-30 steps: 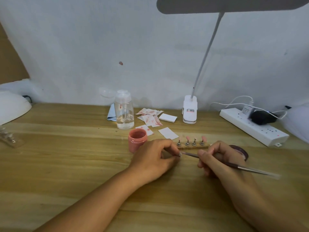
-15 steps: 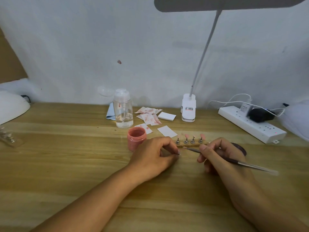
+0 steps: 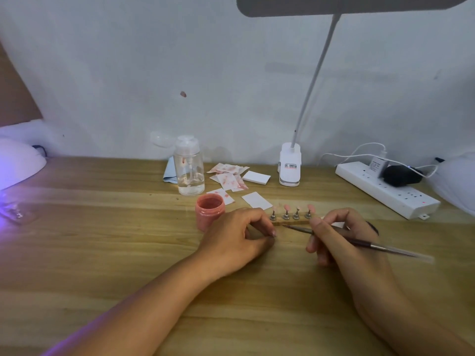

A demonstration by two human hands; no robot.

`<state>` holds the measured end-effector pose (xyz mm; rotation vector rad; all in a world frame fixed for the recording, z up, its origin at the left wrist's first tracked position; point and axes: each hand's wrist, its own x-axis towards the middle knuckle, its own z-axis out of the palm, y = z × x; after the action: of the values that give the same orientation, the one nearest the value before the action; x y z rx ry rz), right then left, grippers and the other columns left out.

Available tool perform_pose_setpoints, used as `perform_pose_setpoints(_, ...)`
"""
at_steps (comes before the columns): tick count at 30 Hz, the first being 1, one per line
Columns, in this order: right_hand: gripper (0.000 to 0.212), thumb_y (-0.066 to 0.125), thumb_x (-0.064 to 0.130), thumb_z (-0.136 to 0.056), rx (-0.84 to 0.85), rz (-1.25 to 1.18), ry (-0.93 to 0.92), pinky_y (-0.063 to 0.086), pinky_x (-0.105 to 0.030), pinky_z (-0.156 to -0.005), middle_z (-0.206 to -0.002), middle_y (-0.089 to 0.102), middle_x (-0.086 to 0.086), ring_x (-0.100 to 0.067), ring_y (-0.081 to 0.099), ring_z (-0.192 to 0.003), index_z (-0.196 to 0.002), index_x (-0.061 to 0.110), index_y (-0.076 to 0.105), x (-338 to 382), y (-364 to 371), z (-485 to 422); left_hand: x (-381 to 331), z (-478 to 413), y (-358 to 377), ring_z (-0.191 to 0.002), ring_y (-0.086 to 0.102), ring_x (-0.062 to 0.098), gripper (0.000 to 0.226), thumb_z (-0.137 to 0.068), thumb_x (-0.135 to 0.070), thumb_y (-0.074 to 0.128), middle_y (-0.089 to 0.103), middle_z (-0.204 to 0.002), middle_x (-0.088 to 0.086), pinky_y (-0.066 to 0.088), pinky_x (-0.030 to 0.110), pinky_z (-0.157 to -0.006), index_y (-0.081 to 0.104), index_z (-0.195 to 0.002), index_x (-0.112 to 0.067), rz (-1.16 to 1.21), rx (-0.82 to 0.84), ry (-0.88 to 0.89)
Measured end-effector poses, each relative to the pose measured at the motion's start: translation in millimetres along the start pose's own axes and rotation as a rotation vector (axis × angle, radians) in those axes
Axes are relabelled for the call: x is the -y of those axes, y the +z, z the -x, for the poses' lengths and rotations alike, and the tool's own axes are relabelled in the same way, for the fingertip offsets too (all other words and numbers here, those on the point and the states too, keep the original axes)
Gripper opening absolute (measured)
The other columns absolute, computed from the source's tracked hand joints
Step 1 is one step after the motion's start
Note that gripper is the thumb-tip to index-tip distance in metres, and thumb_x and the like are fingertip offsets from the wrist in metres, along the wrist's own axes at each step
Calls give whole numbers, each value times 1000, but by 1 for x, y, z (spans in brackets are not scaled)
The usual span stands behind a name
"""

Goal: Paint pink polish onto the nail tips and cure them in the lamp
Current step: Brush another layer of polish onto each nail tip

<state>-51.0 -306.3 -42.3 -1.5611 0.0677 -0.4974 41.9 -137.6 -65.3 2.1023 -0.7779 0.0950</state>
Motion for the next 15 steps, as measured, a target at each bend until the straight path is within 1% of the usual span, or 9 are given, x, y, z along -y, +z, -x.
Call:
perform_pose_setpoints(2, 21, 64, 21, -88, 12, 1, -2, 40, -15, -44, -61, 67, -9, -12, 46, -45, -85, 1, 57, 2, 0, 0, 0, 0, 0, -58, 54, -10, 22, -80, -23, 79, 70, -83, -27, 35, 9, -55, 65, -73, -39, 1, -2, 1)
perform_pose_setpoints(4, 24, 66, 24, -84, 57, 17, 5, 44, -14, -48, -68, 71, -9, -11, 50, -48, -85, 1, 60, 4, 2, 2, 0, 0, 0, -58, 54, -10, 24, -80, -22, 79, 69, -82, -27, 34, 10, -55, 65, -71, -40, 1, -1, 0)
perform_pose_setpoints(6, 21, 68, 15, -83, 83, -1, 13, 46, -16, -49, -73, 72, -12, -12, 53, -50, -89, -2, 57, 3, 2, 3, 0, -1, 0, -57, 53, -11, 25, -80, -21, 79, 69, -80, -27, 33, 11, -54, 64, -71, -40, 3, 0, -1)
perform_pose_setpoints(8, 17, 64, 5, -87, 80, -8, 20, 46, -17, -48, -71, 72, -14, -13, 54, -49, -86, -6, 51, 1, 1, 4, 1, -1, 1, -56, 53, -11, 24, -79, -22, 79, 68, -78, -29, 33, 11, -54, 65, -71, -40, -2, -4, -3)
perform_pose_setpoints(11, 20, 61, 6, -90, 79, 0, 33, 46, -17, -48, -68, 71, -15, -15, 53, -47, -79, -5, 48, 1, 1, 4, 1, -1, 1, -57, 53, -11, 23, -79, -24, 80, 65, -73, -32, 32, 10, -53, 65, -71, -40, -16, -6, -13)
perform_pose_setpoints(15, 23, 61, 7, -90, 126, 51, 28, 45, -14, -50, -71, 73, -13, -12, 54, -48, -85, -11, 47, 1, 3, 3, 3, -1, 1, -56, 52, -12, 24, -79, -25, 79, 61, -65, -35, 31, 10, -52, 64, -70, -40, -28, -7, -21)
